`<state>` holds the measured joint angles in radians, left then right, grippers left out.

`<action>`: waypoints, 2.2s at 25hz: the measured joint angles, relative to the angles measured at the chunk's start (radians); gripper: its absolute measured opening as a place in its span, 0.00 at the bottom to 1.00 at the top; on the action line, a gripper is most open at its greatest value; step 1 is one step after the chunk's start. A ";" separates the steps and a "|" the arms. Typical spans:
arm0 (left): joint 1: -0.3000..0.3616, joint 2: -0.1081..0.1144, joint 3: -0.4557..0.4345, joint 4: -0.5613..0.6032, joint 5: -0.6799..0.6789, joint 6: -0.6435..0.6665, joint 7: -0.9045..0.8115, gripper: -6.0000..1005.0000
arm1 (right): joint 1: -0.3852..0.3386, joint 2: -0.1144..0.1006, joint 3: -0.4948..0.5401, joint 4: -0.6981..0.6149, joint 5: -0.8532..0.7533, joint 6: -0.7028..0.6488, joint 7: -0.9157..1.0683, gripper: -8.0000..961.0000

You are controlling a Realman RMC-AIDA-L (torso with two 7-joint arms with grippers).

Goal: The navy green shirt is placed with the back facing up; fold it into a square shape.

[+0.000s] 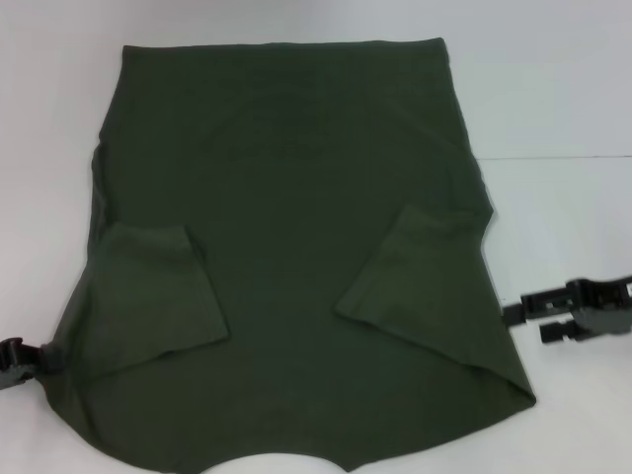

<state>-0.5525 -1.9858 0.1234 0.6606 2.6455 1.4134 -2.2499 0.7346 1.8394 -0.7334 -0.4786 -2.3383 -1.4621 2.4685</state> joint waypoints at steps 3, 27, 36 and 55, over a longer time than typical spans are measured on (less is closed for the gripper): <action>0.001 0.000 0.001 -0.004 0.000 -0.011 0.003 0.03 | -0.012 0.001 -0.001 0.002 -0.026 -0.003 0.016 0.90; 0.001 -0.004 0.001 -0.013 -0.005 -0.022 0.026 0.03 | 0.007 0.049 -0.028 0.029 -0.112 0.038 0.010 0.89; 0.000 -0.004 0.001 -0.013 -0.010 -0.022 0.026 0.02 | 0.011 0.060 -0.059 0.029 -0.113 0.053 0.012 0.89; 0.000 -0.002 0.001 -0.013 -0.026 -0.022 0.033 0.03 | 0.008 0.065 -0.026 0.032 -0.016 0.035 -0.006 0.89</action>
<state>-0.5522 -1.9879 0.1242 0.6472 2.6197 1.3913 -2.2164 0.7426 1.9049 -0.7589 -0.4465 -2.3547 -1.4274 2.4627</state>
